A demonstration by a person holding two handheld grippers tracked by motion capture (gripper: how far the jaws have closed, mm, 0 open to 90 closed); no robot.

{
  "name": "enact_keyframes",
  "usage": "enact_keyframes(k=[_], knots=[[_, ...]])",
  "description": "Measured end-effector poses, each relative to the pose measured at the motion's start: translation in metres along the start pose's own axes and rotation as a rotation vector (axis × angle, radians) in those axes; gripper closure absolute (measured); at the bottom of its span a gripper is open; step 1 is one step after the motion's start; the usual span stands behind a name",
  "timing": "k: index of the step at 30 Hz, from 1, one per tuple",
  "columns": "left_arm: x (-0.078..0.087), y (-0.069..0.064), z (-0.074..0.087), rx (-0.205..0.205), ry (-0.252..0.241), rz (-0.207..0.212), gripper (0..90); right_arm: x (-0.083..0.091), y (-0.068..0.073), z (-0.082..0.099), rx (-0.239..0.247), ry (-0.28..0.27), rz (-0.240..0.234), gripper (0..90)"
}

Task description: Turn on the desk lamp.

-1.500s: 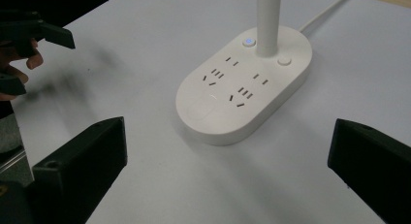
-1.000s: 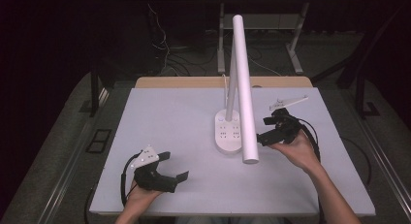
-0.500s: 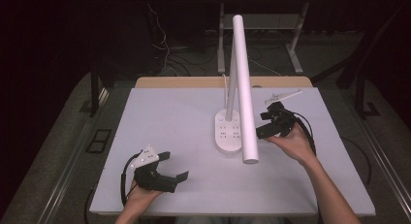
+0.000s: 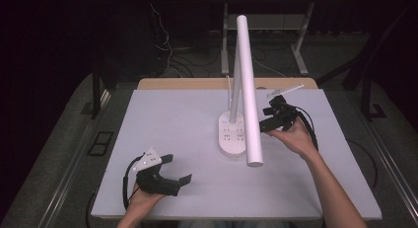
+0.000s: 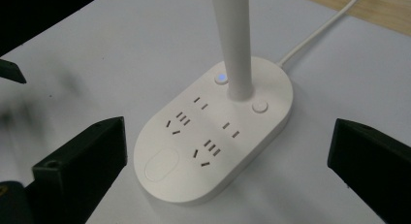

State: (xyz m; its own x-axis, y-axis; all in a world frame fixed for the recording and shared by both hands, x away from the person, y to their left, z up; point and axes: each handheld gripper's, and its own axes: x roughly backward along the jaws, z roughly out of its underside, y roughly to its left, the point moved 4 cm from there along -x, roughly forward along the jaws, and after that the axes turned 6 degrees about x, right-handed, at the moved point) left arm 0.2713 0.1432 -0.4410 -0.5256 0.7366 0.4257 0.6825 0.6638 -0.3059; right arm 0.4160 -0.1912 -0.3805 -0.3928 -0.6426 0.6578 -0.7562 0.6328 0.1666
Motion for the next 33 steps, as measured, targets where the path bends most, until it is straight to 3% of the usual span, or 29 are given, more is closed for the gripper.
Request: enact_keyframes(k=[11, 14, 16, 21, 33], knots=[[0.0, 0.0, 0.0, 0.001, -0.001, 0.0, 0.0, -0.013, -0.007, -0.008, -0.021, 0.002, -0.003, 0.5], [0.0, 0.0, 0.0, 0.002, 0.0, 0.0, 0.0, -0.016, -0.009, -0.009, -0.014, 0.0, 0.001, 6.0], [-0.001, 0.0, 0.0, 0.001, 0.002, 0.001, 0.0, -0.018, -0.012, -0.009, -0.014, 0.01, 0.016, 16.3], [-0.001, 0.001, 0.0, 0.001, 0.003, 0.001, 0.0, -0.023, -0.021, -0.009, -0.032, -0.011, 0.032, 24.5], [-0.001, 0.001, 0.0, 0.003, 0.01, 0.003, 0.0, -0.035, -0.034, -0.007, -0.086, -0.057, 0.004, 43.7]])
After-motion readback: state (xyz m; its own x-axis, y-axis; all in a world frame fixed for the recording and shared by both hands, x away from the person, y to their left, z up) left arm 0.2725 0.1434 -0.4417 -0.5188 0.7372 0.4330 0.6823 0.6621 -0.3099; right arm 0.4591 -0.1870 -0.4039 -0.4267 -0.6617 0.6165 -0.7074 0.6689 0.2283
